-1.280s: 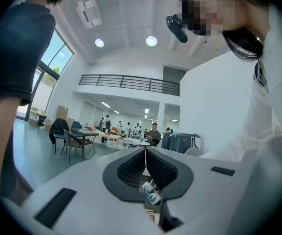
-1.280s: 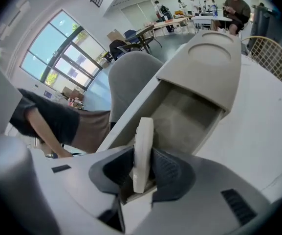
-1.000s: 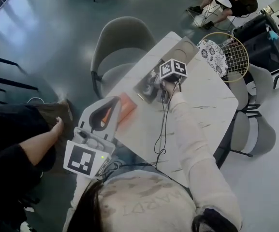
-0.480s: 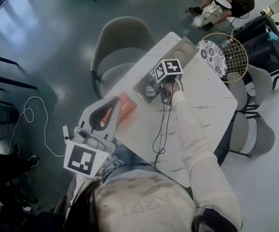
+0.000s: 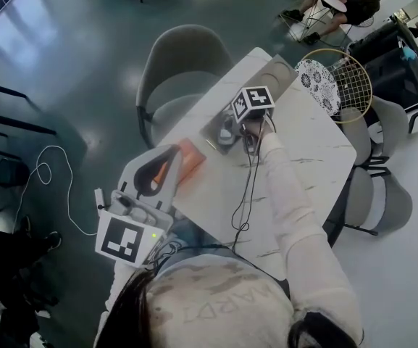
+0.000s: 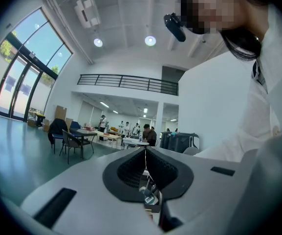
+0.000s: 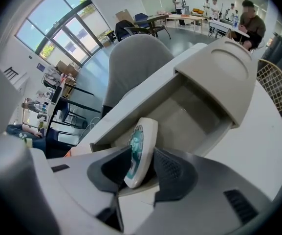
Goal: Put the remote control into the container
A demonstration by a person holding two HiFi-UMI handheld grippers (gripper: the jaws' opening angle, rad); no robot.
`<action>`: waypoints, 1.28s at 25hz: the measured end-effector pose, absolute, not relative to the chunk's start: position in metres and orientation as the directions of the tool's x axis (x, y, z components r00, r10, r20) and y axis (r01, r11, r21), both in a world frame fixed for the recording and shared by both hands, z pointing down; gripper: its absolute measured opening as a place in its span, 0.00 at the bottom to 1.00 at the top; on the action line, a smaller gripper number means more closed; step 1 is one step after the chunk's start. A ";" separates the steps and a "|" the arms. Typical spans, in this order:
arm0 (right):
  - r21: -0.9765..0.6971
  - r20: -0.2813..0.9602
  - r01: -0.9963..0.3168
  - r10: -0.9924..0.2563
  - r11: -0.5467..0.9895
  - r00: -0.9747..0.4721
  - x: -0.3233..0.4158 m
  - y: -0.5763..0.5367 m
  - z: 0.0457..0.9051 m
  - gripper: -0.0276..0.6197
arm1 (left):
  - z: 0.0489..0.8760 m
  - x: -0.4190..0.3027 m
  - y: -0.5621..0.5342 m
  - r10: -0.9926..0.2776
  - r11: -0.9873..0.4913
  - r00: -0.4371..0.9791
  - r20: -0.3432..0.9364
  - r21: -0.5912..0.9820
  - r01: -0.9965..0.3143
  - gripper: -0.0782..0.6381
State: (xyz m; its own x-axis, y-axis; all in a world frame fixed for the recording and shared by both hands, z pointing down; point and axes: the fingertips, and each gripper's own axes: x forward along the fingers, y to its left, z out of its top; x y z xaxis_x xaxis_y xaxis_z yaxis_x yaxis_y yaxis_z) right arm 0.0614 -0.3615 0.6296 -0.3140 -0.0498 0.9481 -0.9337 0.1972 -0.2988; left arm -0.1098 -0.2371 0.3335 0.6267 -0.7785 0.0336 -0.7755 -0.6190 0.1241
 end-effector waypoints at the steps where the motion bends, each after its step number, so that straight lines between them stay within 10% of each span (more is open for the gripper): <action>1: -0.303 0.947 -0.933 -0.044 0.195 -0.317 0.062 -0.360 0.629 0.27 | 0.333 -0.110 -0.237 -0.778 -0.619 0.627 0.034 0.125 -0.775 0.13; 12: -0.142 0.987 -0.912 -0.021 0.385 -0.162 0.069 -0.362 0.624 0.27 | 0.334 -0.111 -0.238 -0.779 -0.618 0.626 0.036 0.127 -0.776 0.13; 22: -0.343 0.937 -0.934 -0.035 0.102 -0.348 0.059 -0.356 0.635 0.27 | 0.337 -0.108 -0.236 -0.773 -0.624 0.633 0.040 0.131 -0.771 0.13; 32: -0.179 0.978 -0.932 -0.042 0.315 -0.202 0.065 -0.360 0.633 0.24 | 0.334 -0.105 -0.236 -0.771 -0.628 0.636 0.035 0.129 -0.768 0.13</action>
State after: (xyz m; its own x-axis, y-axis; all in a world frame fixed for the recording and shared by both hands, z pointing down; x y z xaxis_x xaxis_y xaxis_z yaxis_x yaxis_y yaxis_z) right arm 0.0648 -0.3603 0.6326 -0.2025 -0.0418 0.9784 -0.9321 0.3145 -0.1795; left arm -0.1050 -0.2363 0.3344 0.6361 -0.7708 0.0349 -0.7677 -0.6276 0.1292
